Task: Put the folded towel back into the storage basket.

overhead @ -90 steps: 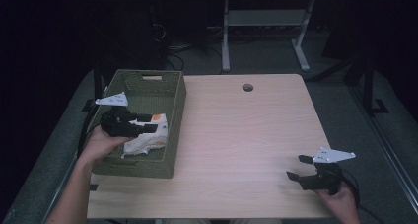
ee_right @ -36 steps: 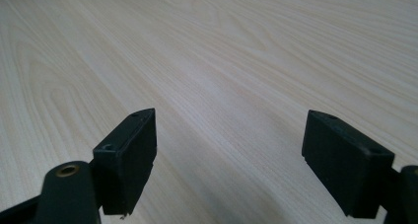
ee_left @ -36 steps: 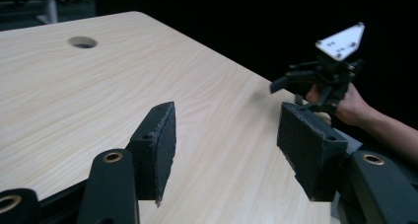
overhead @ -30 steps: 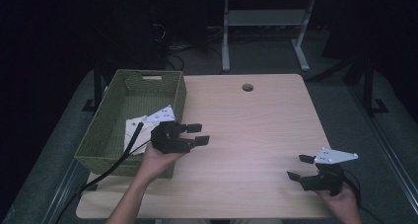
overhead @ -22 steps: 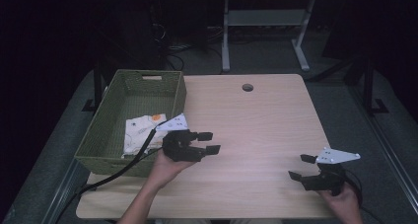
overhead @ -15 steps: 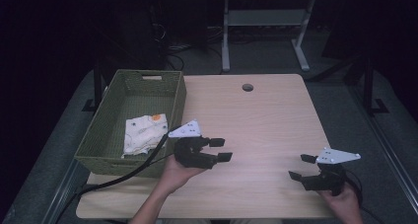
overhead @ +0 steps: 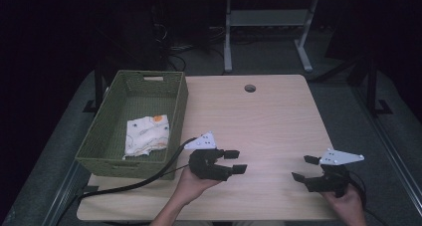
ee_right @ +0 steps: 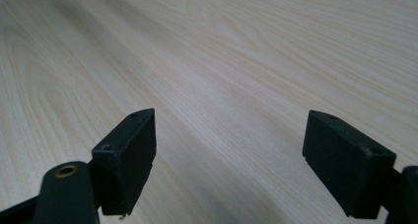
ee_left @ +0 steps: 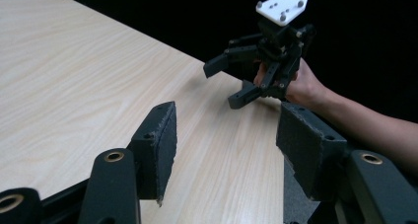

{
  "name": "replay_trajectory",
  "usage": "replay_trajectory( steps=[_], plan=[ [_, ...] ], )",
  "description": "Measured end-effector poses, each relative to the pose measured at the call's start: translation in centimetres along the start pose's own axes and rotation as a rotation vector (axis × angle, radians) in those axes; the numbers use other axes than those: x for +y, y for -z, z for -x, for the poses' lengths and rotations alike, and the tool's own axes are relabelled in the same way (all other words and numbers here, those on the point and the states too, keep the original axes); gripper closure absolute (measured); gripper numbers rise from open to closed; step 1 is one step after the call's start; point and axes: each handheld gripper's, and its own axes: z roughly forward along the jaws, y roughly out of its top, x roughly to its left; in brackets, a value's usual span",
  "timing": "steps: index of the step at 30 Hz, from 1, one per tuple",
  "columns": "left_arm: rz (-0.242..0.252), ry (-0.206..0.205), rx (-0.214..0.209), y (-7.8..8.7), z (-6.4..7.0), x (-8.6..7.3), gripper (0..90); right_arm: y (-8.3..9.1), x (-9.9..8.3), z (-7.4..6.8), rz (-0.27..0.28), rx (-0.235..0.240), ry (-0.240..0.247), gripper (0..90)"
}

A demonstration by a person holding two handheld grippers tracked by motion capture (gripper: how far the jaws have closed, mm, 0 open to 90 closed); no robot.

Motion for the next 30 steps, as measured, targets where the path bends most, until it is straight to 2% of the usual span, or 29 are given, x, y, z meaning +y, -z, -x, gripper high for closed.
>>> replay_trajectory(
  steps=[9, 30],
  plan=[
    [-0.027, 0.006, -0.011, -1.6, 0.2, -1.9, 41.3, 0.0, 0.0, 0.0, -0.001, -0.001, 0.0, 20.2],
    [-0.088, -0.035, 0.029, -2.9, -0.1, -4.2, 39.5, 0.0, -0.3, 0.0, -0.005, -0.005, -0.004, 20.1]
  ],
)
